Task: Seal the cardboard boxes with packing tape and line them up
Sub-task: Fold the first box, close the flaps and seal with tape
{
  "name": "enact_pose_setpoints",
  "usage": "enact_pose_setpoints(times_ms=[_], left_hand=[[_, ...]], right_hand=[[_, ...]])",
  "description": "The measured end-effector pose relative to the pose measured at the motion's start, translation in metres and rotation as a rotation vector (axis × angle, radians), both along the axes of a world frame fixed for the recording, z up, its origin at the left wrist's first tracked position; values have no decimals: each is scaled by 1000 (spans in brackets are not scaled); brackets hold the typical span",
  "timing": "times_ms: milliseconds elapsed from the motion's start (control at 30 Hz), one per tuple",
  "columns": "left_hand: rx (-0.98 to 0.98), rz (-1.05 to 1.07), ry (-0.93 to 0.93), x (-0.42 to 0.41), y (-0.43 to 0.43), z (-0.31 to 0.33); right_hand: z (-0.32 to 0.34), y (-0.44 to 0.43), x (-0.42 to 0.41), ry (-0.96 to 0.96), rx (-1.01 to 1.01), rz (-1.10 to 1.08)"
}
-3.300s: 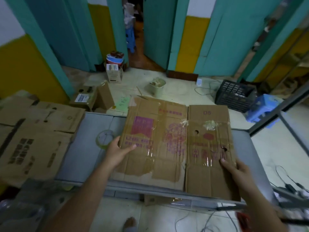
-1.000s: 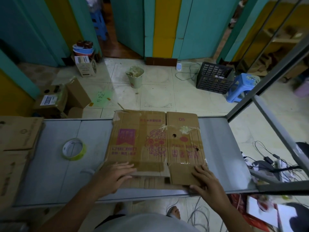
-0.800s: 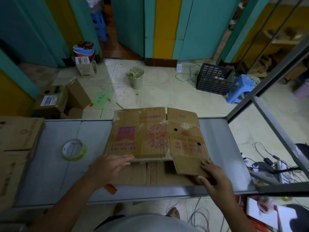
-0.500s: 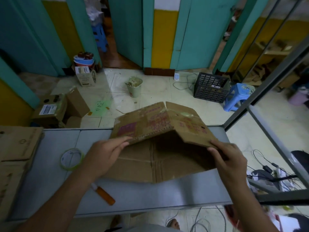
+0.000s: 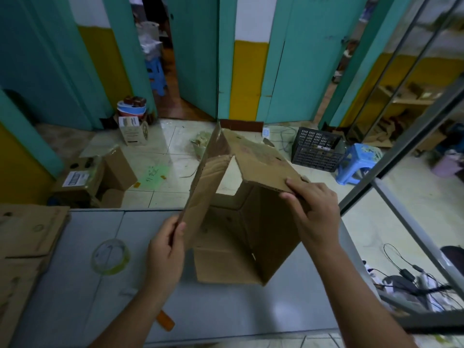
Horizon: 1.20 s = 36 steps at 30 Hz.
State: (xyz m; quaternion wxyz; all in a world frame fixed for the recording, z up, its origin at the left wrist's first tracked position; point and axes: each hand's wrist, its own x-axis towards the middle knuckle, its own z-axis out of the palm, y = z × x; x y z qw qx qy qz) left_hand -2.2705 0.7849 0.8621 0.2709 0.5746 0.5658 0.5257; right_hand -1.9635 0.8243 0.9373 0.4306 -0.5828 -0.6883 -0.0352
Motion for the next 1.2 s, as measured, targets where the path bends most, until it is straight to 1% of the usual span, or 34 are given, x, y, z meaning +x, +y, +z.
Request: enact_pose_setpoints(times_ms=[167, 267, 367, 433, 467, 533, 600, 633, 667, 767, 800, 900, 967, 1100, 1200], left_hand=[[-187, 63, -51, -12, -17, -44], [-243, 69, -53, -14, -25, -55], [-262, 128, -48, -16, -25, -54], [-252, 156, -53, -18, -23, -48], [-244, 161, -59, -19, -22, -45], [-231, 147, -85, -20, -20, -39], [-217, 126, -96, -22, -20, -37], [-216, 122, -98, -23, -19, -35], [-210, 121, -98, -24, -18, -34], [-181, 97, -81, -27, -15, -22], [-175, 82, -81, -28, -14, -15], [-146, 32, -45, -33, -9, 13], [-138, 10, -17, -38, -6, 31], [-128, -60, -37, -43, -3, 62], [-79, -47, -47, -49, 1, 79]], right_hand=[[-4, -3, -3, -162, -64, 128], [-6, -2, -5, -176, -65, 175], [-13, -2, -1, -77, 67, 210], [-19, -5, 1, 90, 72, 132], [-23, -8, 1, 201, 8, 99], [-29, -13, -3, 384, -243, 96], [-36, -17, -11, 419, -479, 157], [-41, -18, -14, 414, -529, 179], [-46, -17, -17, 420, -530, 174], [-45, -14, -25, 403, -432, 44], [-40, -12, -26, 410, -404, 32], [-19, -9, -24, 467, -335, 79], [-3, -5, -20, 456, -305, 95], [26, -3, -18, 474, -291, 117], [51, -2, -14, 529, -266, 117]])
